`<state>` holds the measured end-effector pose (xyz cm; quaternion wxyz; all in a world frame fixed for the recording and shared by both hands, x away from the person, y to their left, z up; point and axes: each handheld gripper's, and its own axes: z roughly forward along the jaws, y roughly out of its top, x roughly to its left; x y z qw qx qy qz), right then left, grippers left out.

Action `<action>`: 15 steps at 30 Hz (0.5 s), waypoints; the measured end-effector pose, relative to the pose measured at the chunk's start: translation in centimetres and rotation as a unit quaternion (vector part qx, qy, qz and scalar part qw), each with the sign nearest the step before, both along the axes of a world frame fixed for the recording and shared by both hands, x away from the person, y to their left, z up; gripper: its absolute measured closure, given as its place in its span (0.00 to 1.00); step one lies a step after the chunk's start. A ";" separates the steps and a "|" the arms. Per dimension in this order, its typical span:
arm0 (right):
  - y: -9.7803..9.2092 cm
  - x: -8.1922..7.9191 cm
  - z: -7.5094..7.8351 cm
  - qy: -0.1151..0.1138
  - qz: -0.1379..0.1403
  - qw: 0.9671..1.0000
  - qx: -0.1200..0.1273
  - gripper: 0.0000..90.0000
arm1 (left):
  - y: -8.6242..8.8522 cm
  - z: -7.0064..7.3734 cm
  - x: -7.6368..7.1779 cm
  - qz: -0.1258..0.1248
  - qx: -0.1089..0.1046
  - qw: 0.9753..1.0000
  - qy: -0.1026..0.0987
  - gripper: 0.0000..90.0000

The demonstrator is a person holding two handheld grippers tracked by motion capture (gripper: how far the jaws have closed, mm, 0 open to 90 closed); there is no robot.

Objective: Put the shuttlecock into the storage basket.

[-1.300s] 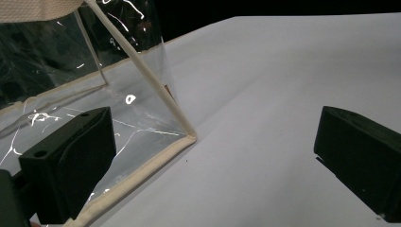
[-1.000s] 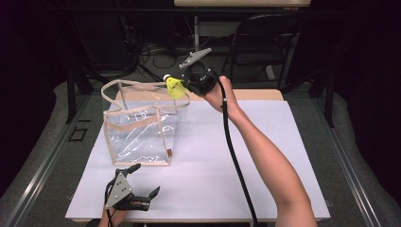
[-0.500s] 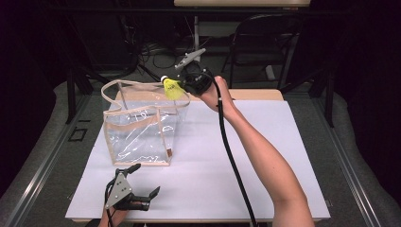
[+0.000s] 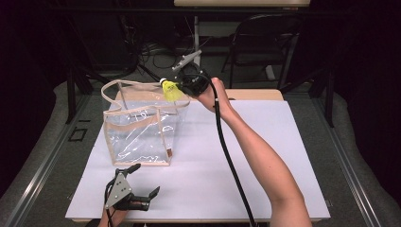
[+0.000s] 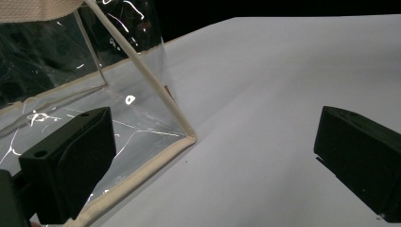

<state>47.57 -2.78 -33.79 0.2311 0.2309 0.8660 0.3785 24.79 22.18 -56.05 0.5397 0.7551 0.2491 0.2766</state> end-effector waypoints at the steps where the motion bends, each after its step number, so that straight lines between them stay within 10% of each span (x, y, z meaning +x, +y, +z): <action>1: 0.1 0.0 0.0 0.002 -0.002 1.000 0.002 1.00 | 0.0 0.0 0.0 0.000 0.001 1.000 0.000 0.00; 15: 0.4 0.2 -0.4 -0.004 0.003 1.000 -0.013 1.00 | 0.1 0.0 0.0 0.000 0.000 1.000 -0.001 0.00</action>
